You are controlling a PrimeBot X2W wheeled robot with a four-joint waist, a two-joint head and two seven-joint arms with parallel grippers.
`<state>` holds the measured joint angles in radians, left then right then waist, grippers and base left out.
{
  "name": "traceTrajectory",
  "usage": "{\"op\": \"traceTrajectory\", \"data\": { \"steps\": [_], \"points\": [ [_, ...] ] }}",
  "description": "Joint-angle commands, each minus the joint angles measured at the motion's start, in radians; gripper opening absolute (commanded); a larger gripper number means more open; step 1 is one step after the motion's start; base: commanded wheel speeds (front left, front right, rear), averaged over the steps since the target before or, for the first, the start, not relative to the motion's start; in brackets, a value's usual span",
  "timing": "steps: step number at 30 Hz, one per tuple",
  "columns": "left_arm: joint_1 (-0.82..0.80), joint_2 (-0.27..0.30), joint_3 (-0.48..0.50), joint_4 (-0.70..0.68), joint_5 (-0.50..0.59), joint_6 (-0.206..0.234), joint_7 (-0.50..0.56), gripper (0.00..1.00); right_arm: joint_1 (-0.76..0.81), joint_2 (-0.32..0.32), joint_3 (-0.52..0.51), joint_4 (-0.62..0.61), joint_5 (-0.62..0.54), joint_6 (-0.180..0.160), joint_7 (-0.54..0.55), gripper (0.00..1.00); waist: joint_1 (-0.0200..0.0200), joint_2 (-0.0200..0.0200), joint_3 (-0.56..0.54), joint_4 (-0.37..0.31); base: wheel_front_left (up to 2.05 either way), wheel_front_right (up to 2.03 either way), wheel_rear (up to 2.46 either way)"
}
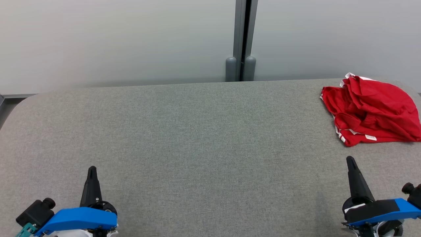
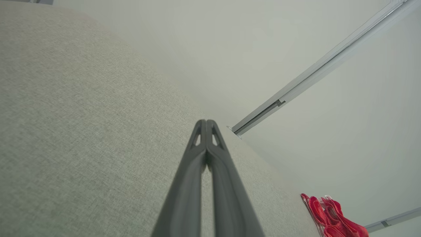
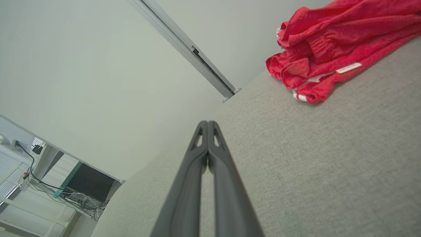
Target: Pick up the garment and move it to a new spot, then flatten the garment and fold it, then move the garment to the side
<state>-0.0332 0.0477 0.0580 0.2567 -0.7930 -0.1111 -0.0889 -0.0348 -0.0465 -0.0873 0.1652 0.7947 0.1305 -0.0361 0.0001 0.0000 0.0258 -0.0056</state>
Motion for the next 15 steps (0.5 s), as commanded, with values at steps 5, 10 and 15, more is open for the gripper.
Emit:
{"op": "traceTrajectory", "data": {
  "steps": [5, 10, 15],
  "points": [
    [-0.033, 0.003, 0.013, -0.015, -0.088, -0.007, 0.02, 0.0, -0.033, -0.004, -0.006, -0.002, 0.089, 0.0, 0.016, 0.0, -0.0001, 0.0, -0.001, 0.0, 0.0, 0.0, 0.0],
    [-0.039, 0.003, 0.017, -0.015, -0.151, -0.009, 0.036, 0.0, -0.037, -0.004, -0.008, 0.005, 0.152, 0.0, 0.027, 0.0, -0.0001, 0.0, -0.003, 0.001, 0.0, 0.0, 0.0],
    [-0.043, 0.003, 0.02, -0.015, -0.211, -0.01, 0.052, 0.0, -0.04, -0.005, -0.01, 0.012, 0.211, 0.0, 0.038, 0.0, -0.0001, 0.0, -0.004, 0.001, 0.0, 0.0, 0.0]
  ]
}}
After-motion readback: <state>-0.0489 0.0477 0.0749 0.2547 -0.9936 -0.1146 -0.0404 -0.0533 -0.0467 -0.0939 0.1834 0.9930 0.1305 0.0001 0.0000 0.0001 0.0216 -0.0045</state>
